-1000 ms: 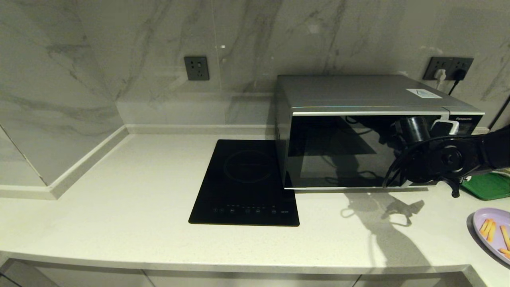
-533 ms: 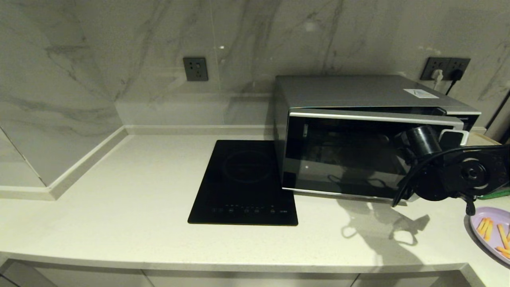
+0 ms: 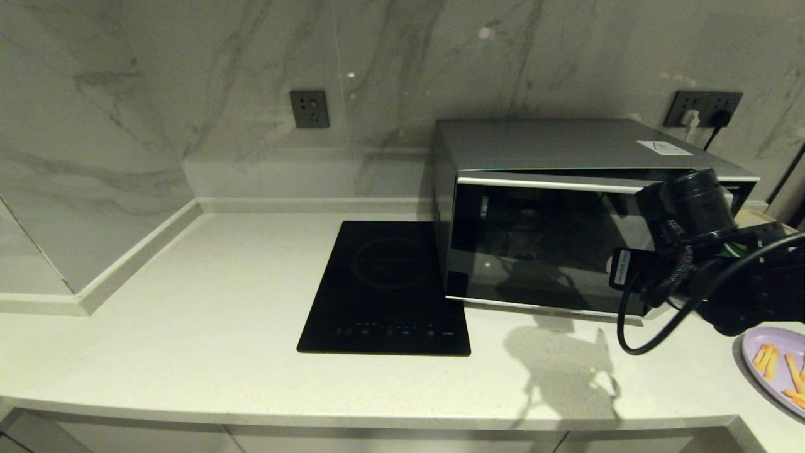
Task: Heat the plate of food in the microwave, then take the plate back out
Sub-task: Open the microwave oven
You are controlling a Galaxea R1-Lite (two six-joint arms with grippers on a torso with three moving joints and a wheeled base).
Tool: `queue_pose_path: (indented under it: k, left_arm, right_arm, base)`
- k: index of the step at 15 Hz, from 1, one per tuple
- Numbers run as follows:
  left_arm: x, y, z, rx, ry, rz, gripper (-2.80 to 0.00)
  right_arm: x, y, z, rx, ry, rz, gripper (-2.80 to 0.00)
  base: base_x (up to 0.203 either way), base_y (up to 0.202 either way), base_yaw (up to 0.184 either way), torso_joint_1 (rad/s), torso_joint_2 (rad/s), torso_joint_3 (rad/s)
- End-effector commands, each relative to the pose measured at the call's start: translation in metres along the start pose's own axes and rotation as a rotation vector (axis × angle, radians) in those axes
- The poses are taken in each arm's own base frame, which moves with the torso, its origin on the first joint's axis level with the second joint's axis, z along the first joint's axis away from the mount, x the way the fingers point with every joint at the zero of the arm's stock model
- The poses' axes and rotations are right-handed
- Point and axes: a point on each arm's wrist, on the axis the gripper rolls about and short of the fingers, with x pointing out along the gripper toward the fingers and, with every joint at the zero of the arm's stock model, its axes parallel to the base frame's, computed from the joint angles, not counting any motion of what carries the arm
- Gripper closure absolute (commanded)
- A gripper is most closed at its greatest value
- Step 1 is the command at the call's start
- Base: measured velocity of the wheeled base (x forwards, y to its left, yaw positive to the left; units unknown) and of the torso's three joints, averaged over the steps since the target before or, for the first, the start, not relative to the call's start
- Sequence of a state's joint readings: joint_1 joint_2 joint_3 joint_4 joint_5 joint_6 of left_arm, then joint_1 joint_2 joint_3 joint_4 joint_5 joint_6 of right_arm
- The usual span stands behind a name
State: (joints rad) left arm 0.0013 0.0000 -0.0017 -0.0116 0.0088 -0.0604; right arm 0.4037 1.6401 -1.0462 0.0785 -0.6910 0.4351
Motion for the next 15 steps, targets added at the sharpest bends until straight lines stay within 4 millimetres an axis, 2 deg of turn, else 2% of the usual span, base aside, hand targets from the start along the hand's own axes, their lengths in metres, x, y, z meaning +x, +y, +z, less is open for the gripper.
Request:
queue_pose_path:
  k: [1, 3, 5, 6, 10, 13, 15]
  left_arm:
    - [0.0, 0.0, 0.0, -0.001, -0.001, 0.001, 0.0]
    - [0.0, 0.0, 0.0, -0.001, -0.001, 0.001, 0.0]
    - [0.0, 0.0, 0.0, -0.001, -0.001, 0.001, 0.0]
    - [0.0, 0.0, 0.0, -0.001, -0.001, 0.001, 0.0]
    - [0.0, 0.0, 0.0, -0.001, -0.001, 0.001, 0.0]
    - [0.0, 0.0, 0.0, -0.001, -0.001, 0.001, 0.0]
    - [0.0, 0.0, 0.0, -0.001, -0.001, 0.001, 0.0]
  right_arm:
    - [-0.068, -0.021, 0.023, 0.047, -0.068, 0.253, 0.0]
    - [-0.103, -0.039, 0.053, 0.083, -0.084, 0.428, 0.0]
    - [-0.111, -0.057, 0.091, 0.159, -0.127, 0.441, 0.0]
    - [-0.101, -0.063, 0.107, 0.195, -0.136, 0.4, 0.0]
    - [-0.03, -0.058, 0.14, 0.248, -0.105, 0.262, 0.0]
    - [0.008, -0.052, 0.154, 0.266, -0.102, 0.22, 0.0]
    - [0.025, -0.049, 0.161, 0.276, -0.112, 0.206, 0.0]
  base:
    - [0.0, 0.0, 0.0, 0.0, 0.0, 0.0]
    - [0.0, 0.0, 0.0, 0.0, 0.0, 0.0]
    - [0.0, 0.0, 0.0, 0.0, 0.0, 0.0]
    - [0.0, 0.0, 0.0, 0.0, 0.0, 0.0]
    - [0.0, 0.0, 0.0, 0.0, 0.0, 0.0]
    - [0.0, 0.0, 0.0, 0.0, 0.0, 0.0]
    - [0.0, 0.0, 0.0, 0.0, 0.0, 0.0]
